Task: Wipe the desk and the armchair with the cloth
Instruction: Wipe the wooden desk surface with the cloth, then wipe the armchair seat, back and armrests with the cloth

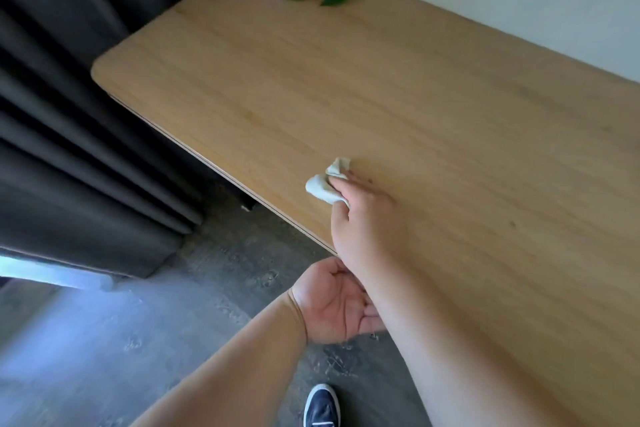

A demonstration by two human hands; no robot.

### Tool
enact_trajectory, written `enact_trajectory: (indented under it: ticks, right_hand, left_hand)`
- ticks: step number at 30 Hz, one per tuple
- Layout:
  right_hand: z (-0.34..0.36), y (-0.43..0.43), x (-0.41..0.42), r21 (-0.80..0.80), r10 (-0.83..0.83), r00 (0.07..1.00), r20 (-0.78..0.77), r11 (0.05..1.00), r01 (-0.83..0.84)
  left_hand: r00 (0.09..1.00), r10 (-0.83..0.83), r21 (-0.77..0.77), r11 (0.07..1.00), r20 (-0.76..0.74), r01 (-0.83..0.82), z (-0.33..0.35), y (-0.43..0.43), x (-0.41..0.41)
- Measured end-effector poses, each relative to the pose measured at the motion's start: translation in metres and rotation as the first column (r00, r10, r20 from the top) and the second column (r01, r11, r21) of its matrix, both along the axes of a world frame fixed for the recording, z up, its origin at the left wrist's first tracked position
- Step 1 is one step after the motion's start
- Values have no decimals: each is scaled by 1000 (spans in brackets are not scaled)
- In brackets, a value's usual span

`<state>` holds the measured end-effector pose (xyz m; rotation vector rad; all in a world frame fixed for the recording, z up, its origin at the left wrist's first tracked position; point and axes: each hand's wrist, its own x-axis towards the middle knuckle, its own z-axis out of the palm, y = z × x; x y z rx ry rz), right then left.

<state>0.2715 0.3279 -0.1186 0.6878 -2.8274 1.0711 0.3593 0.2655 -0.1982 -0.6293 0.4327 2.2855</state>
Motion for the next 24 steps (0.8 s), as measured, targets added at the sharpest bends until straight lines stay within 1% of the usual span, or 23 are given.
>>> enact_trajectory:
  ticks: [1,3,4,6,9,11,13,15,18,20,21,22,23,24]
  right_hand:
    - [0,4,-1,-11,114,993,26,993,-114]
    - [-1,19,-4,-53,318,943,99,948,-314]
    - [0,26,-4,-73,397,907,142,918,-390]
    - [2,44,-4,-115,493,844,211,870,-479]
    - [4,78,4,-133,548,801,240,836,-532]
    - [0,108,11,-132,586,786,197,810,-571]
    - [-3,137,18,-125,605,785,130,796,-592]
    - [-4,162,26,-132,613,783,106,789,-600]
    - [-2,191,46,-95,620,781,80,784,-613]
    - [3,206,67,-118,555,820,139,831,-543]
    - [5,207,80,-192,482,849,215,873,-447]
    - [6,204,91,-299,400,848,347,904,-304]
    - [8,196,102,-405,335,804,491,905,-130]
    - [14,184,114,-444,274,744,609,895,34]
  left_hand:
    - [1000,-8,-7,1000,0,8,2,-1,0]
    - [1000,-23,-1,1000,2,23,7,1,2]
    - [1000,-14,12,1000,9,14,11,2,2]
    - [1000,-3,26,1000,-4,4,14,8,5]
    - [995,-44,17,999,-93,46,13,20,11]
    - [996,-36,31,999,-87,39,15,34,16]
    - [999,3,73,997,-52,1,11,50,22]
    - [1000,30,57,998,-5,-30,9,68,28]
    - [999,35,42,998,39,-37,11,95,34]
    - [999,28,6,1000,44,-28,15,109,43]
    - [999,24,10,1000,36,-24,19,114,48]
    - [998,58,18,998,38,-58,26,117,55]
    - [996,87,23,996,16,-88,32,118,65]
    - [992,121,29,992,-16,-121,40,121,73]
